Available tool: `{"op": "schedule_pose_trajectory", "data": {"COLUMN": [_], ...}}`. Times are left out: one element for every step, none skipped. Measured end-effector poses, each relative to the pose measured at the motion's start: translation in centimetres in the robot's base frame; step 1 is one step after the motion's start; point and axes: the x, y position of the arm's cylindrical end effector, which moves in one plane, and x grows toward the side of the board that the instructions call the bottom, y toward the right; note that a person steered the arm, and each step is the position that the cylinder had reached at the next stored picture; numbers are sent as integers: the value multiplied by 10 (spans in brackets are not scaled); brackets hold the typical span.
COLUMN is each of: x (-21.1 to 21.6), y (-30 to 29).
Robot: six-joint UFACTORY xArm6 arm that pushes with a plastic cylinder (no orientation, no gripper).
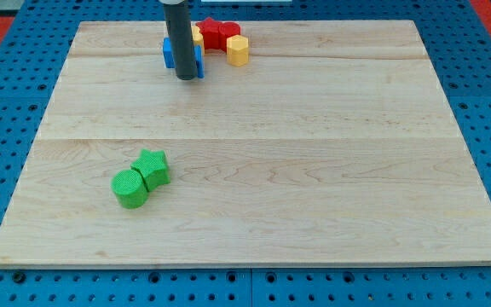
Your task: Separate green star and green circle
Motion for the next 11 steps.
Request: {"op": "schedule_pose_trajectory", "data": {"x": [-5,42,142,233,281,281,265,249,238,218,195], "y": [8,34,50,50,-2,-87,-105,-74,-37,-20,-14]}}
